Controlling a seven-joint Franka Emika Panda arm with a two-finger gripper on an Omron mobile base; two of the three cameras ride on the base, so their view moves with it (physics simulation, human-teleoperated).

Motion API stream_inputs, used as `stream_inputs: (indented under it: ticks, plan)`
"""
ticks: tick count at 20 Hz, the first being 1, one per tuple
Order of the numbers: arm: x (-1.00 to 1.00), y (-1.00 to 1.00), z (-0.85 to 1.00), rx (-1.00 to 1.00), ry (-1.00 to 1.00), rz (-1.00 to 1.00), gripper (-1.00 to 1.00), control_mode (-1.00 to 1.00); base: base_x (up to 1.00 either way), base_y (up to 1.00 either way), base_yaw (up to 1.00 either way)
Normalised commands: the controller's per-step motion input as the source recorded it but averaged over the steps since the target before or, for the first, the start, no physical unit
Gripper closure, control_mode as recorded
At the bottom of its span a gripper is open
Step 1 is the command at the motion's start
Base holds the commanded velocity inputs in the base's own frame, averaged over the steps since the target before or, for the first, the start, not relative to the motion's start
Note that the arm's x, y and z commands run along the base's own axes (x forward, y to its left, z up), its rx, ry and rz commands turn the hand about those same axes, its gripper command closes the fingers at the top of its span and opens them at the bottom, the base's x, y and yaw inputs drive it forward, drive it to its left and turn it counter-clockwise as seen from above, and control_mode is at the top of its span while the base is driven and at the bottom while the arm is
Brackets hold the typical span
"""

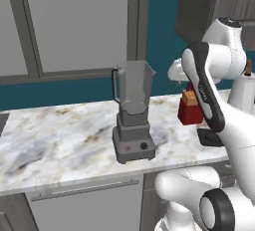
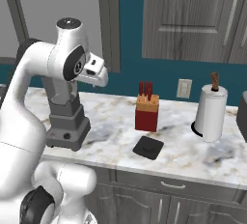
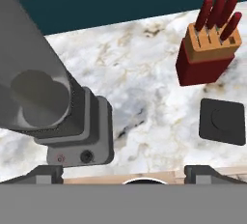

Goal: Open the blender lid, put the pear in the blender, close the lid, and start the blender.

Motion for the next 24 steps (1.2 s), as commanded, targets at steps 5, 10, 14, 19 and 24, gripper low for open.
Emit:
stream_inputs:
  ticks: [5, 10, 14, 19, 24]
  plan:
    - [-0.2, -0.99, -1.0, 0.01, 0.04, -0.08, -1.0, -1.0, 0.0, 0.0, 0.0]
    - [-0.04, -0.89, -0.95, 0.0, 0.07, -0.09, -1.0, -1.0, 0.0, 0.0, 0.0]
    - [0.0, -0.75, -0.9, 0.0, 0.09, -0.07, -1.0, -1.0, 0.0, 0.0, 0.0]
    - [0.12, -0.56, -0.78, 0.0, 0.09, -0.02, -1.0, -1.0, 0.0, 0.0, 0.0]
    - [0.31, -0.38, -0.46, 0.0, 0.06, 0.0, -1.0, -1.0, 0.0, 0.0, 0.0]
